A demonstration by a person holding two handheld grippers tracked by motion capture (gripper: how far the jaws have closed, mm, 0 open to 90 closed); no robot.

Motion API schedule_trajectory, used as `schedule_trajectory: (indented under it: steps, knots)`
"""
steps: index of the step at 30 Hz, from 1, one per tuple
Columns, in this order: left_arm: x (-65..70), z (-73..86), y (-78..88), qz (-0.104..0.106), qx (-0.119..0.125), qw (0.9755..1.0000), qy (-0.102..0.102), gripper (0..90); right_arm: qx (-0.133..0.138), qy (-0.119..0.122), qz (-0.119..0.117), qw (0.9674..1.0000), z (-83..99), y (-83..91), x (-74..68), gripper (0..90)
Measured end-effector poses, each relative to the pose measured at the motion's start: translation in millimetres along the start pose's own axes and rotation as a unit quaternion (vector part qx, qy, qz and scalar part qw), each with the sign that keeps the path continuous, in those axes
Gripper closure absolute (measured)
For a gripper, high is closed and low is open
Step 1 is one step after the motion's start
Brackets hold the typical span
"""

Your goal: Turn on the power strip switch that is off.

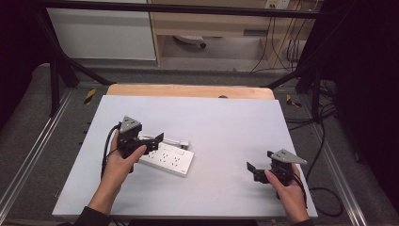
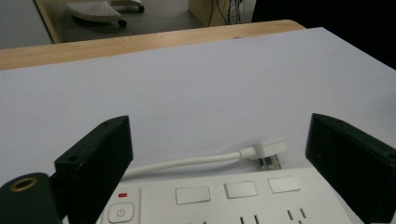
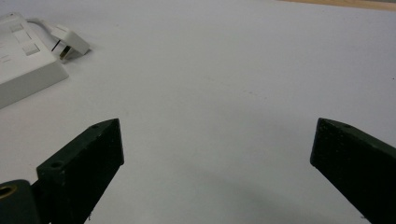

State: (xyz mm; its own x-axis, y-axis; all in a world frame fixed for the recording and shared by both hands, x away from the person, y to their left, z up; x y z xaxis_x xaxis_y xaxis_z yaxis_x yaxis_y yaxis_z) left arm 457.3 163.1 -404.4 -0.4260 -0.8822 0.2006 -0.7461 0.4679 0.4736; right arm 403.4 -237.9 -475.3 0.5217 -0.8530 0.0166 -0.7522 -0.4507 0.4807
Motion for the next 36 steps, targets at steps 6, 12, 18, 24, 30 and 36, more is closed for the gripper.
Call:
schedule_trajectory:
  steps: [6,12,18,24,30,36]
  knots:
    - [1.1,4.0,-4.2,-0.001,-0.008,1.0,-0.003,7.4,0.0,-0.001,0.0,1.0,0.1,-0.2,-0.1,3.1]
    - [1.2,9.8,-9.0,0.001,-0.026,0.9997,-0.003,7.5,-0.001,-0.001,0.0,1.0,0.3,-0.5,-0.1,3.1]
    - [3.1,15.0,-14.3,0.008,-0.045,0.999,0.001,7.6,-0.002,0.0,-0.002,1.0,0.5,-0.6,-0.3,3.1]
    - [2.4,19.1,-19.1,0.012,-0.059,0.9982,0.006,7.6,-0.004,0.002,-0.001,1.0,1.0,-1.0,-0.6,3.1]
    - [2.1,23.7,-23.6,0.007,-0.07,0.9975,-0.001,7.6,-0.004,0.002,-0.001,1.0,1.0,-1.0,-0.5,3.1]
    - [5.4,26.0,-25.4,0.014,-0.077,0.997,-0.002,11.1,-0.005,0.003,-0.002,1.0,1.0,-1.1,-0.9,3.1]
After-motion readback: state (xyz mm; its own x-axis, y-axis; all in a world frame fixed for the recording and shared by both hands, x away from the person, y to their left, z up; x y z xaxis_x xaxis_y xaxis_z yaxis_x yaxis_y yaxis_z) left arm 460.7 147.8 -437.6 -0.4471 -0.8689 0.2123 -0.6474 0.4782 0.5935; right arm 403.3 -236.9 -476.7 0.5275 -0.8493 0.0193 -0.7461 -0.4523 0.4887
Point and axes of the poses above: each handheld gripper's, and its own axes: y roughly backward along the jaws, z roughly out of its underside, x roughly to its right, the point moved 7 cm from there along -y, roughly forward along the jaws, and after that the axes turned 6 degrees about y, right-handed, at the moved point
